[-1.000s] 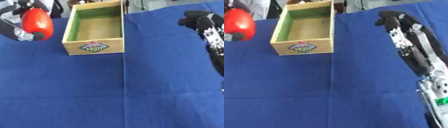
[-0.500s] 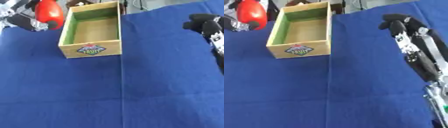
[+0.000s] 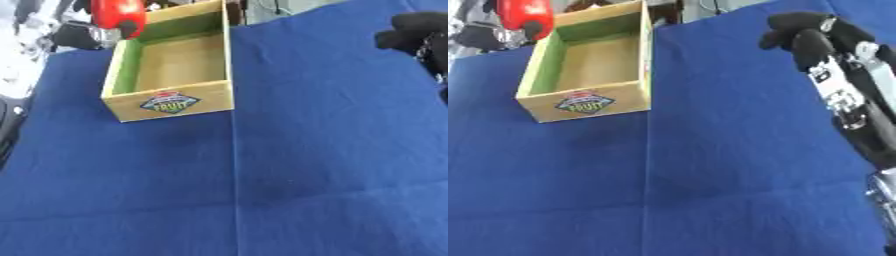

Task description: Pick up objects on the table and place them in the box.

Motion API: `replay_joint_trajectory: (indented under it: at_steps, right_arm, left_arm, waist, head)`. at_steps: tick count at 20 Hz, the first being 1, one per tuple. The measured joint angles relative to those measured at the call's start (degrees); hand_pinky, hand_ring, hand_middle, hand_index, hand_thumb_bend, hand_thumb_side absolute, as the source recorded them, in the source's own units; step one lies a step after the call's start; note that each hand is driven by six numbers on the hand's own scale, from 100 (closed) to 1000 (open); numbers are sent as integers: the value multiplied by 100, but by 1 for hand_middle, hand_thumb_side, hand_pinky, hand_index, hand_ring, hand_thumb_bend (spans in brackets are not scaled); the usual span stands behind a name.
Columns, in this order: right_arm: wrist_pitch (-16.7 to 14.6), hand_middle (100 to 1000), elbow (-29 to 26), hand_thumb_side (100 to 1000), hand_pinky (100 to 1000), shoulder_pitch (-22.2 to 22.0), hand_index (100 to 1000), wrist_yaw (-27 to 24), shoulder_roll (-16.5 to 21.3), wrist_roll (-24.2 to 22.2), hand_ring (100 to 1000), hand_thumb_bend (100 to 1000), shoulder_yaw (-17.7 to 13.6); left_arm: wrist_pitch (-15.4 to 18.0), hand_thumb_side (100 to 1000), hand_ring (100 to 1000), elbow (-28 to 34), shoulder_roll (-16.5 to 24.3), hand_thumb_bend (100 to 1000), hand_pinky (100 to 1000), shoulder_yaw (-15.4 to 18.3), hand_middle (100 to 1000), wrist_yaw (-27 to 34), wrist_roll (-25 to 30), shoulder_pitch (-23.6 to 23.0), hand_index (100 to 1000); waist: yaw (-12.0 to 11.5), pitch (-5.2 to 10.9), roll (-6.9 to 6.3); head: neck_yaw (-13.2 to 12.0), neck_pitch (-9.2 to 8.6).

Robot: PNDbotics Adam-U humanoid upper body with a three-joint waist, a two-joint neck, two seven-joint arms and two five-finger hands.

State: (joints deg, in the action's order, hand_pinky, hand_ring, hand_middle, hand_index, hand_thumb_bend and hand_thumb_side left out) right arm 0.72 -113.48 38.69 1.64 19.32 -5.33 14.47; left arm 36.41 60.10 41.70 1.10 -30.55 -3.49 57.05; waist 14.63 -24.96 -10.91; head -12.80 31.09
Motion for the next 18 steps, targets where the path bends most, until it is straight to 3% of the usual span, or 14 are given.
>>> replay_joint_trajectory:
  at_steps: [8,12,13,15,16,17,18]
  right_arm:
    - [-50,667,0,844,924,228,825,-77,-100,-120,830,100,115]
    - [-45,666,0,839,926,267,824,-89,-105,-145,830,100,142]
    - [-44,666,0,838,925,267,824,-91,-114,-147,829,100,143]
    - [-41,666,0,836,925,267,823,-95,-142,-149,829,100,143]
    - [-37,665,0,834,926,267,822,-96,-143,-152,829,100,143]
    - [-33,665,0,834,926,267,822,-97,-143,-156,829,100,143]
    - [-29,664,0,832,926,266,821,-97,-143,-158,829,100,143]
  left_arm:
    - [93,572,233,-490,-25,257,100,128,384,-934,-875,227,561]
    - [196,607,231,-641,-73,327,103,123,421,-1544,-1157,265,601]
    - [226,643,308,-668,-90,413,175,107,461,-1659,-1186,273,638]
    - [294,676,391,-711,-101,484,241,68,488,-1858,-1189,278,686]
    - [334,761,530,-725,-102,635,377,57,581,-1938,-1174,278,790]
    - [369,778,554,-726,-105,658,409,54,595,-2005,-1153,278,805]
    - [398,851,657,-725,-112,747,537,54,695,-2056,-1133,278,897]
  waist:
    - [291,-170,-62]
    - [313,-193,-61]
    - [313,-193,-60]
    - [308,-193,-60]
    - [301,-193,-59]
    - [293,-193,-59]
    - [284,-193,-58]
  head:
    - [-235,-171]
    - [-267,-195]
    - [-272,-195]
    - [-273,-196]
    - [-273,-196]
    - [-271,-196]
    - [-269,-196]
